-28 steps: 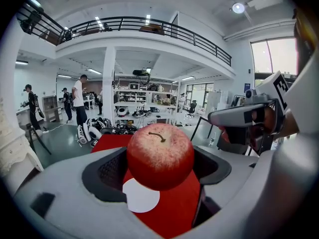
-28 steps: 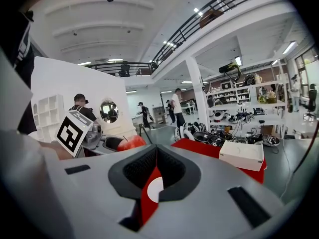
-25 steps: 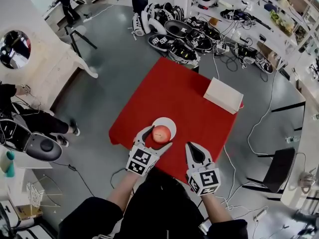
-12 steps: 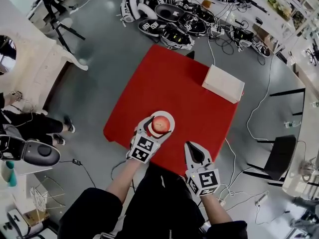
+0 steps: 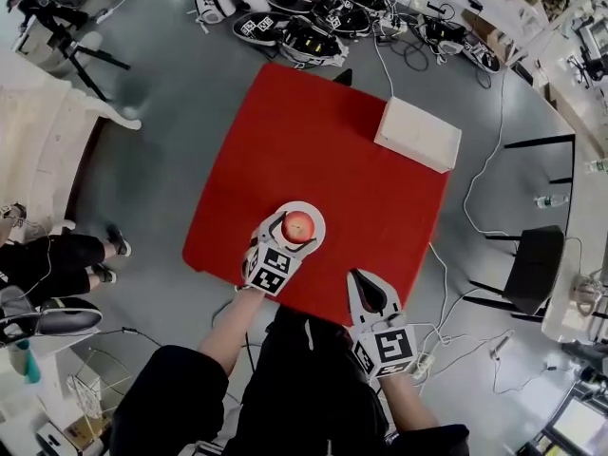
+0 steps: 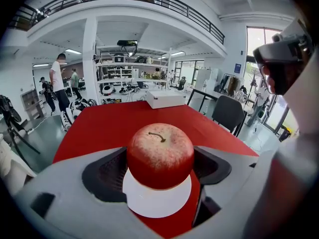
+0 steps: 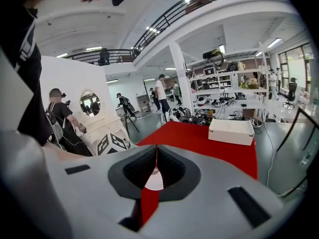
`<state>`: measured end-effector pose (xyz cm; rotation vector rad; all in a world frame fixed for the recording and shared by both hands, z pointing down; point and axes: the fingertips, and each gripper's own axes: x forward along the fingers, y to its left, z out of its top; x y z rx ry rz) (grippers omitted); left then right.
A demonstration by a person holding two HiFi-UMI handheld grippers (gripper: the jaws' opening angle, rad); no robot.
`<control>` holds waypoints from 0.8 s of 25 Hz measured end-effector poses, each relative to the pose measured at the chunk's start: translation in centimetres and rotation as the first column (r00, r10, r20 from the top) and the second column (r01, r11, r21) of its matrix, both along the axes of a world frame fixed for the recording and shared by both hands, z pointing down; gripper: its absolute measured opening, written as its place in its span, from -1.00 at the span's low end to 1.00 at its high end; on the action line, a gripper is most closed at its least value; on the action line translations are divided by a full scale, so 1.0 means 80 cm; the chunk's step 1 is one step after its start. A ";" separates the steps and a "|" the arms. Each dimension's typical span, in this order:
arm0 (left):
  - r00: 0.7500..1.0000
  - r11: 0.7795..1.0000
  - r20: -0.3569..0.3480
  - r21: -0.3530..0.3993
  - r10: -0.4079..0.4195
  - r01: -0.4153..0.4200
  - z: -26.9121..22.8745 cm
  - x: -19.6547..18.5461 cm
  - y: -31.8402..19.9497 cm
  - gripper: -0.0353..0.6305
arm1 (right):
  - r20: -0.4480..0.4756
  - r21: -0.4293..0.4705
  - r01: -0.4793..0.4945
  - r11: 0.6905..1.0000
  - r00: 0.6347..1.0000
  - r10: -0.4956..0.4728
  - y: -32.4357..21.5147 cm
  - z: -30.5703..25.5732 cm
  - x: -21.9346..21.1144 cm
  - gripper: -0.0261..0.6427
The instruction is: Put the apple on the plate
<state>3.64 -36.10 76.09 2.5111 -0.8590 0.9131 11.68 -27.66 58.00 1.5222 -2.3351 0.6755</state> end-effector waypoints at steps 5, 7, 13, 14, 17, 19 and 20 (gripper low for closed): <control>1.000 0.999 0.005 -0.031 0.018 -0.018 0.032 0.005 -0.005 0.32 | -0.012 -0.038 -0.026 0.999 1.000 0.026 0.011 0.011 0.002 -0.89; 1.000 0.999 0.008 -0.039 0.021 -0.021 0.043 0.007 -0.004 0.32 | -0.012 -0.051 -0.038 0.998 0.999 0.038 0.015 0.014 0.006 -0.89; 1.000 1.000 0.013 -0.018 0.023 -0.023 0.068 0.008 -0.003 0.32 | -0.016 -0.072 -0.065 0.995 0.998 0.064 0.027 0.026 0.009 -0.89; 1.000 1.000 0.018 -0.017 0.026 -0.026 0.072 0.008 -0.002 0.32 | -0.018 -0.074 -0.065 0.995 0.998 0.064 0.029 0.026 0.009 -0.89; 0.999 0.999 0.029 -0.009 0.041 -0.041 0.079 0.007 0.001 0.32 | -0.021 -0.077 -0.067 0.995 0.998 0.066 0.032 0.025 0.008 -0.89; 0.998 0.999 0.035 -0.002 0.051 -0.051 0.080 0.007 0.002 0.32 | -0.017 -0.078 -0.069 0.995 0.998 0.068 0.033 0.025 0.007 -0.89; 0.998 0.998 0.038 -0.002 0.056 -0.056 0.081 0.008 0.002 0.32 | -0.014 -0.080 -0.071 0.994 0.997 0.070 0.034 0.026 0.007 -0.89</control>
